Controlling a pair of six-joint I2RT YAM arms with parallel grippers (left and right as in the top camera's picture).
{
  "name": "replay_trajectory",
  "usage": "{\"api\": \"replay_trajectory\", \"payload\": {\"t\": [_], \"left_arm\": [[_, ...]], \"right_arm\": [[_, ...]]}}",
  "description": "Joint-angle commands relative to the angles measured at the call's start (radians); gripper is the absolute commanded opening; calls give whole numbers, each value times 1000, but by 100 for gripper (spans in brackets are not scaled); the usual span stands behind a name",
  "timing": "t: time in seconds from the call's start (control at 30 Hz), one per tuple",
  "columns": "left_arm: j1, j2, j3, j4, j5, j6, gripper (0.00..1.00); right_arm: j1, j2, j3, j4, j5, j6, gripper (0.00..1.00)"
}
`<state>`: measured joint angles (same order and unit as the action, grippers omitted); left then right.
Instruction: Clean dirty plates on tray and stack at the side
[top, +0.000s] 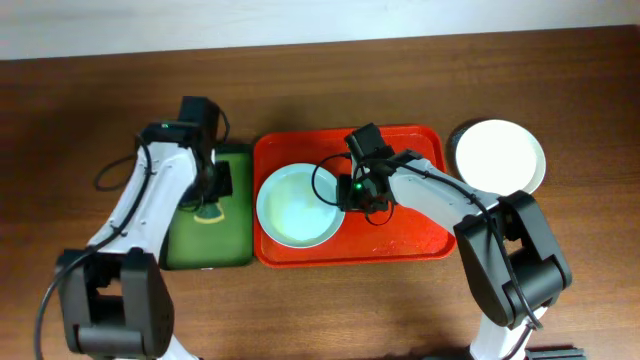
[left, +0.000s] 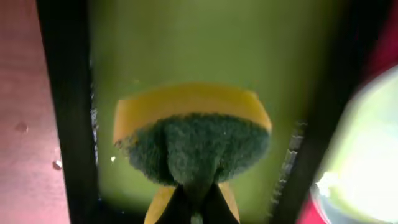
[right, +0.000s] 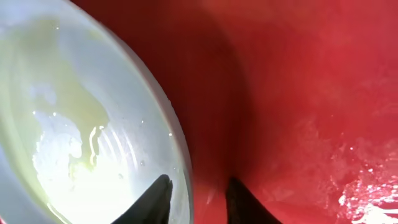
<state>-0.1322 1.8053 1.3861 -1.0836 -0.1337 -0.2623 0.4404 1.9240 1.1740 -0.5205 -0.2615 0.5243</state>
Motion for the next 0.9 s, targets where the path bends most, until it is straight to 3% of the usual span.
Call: {"api": "replay_trajectory", "payload": {"t": [0.0,0.13,0.27,0.37,0.43,0.6,0.7,0.8,0.87], "left_arm": [[4,3,-161,151,-84,-32,0],[4,3,-257,272,-83,10,2],[4,-5,-238,254,-71,9,22],[4,-53,-132,175,-70,9,52],[4,-116,-56,134,-70,2,70],[132,-343,38,109,-68,-129,82],[203,-407,38,101,-69,-130,100],[214,-411,38,101,-69,-130,99],[214,-411,38,101,-69,-130,99]], "right_arm": [[4,9,-6,2,97,5,37],[5,10,-7,2,101,5,37],[5,14,-7,1,101,5,36],[5,14,-7,1,101,5,25],[6,14,-7,1,101,5,23],[5,14,-7,-6,101,5,21],[5,14,-7,-6,101,5,13],[6,14,-7,-6,101,4,4],[5,14,-7,-6,101,4,4]]}}
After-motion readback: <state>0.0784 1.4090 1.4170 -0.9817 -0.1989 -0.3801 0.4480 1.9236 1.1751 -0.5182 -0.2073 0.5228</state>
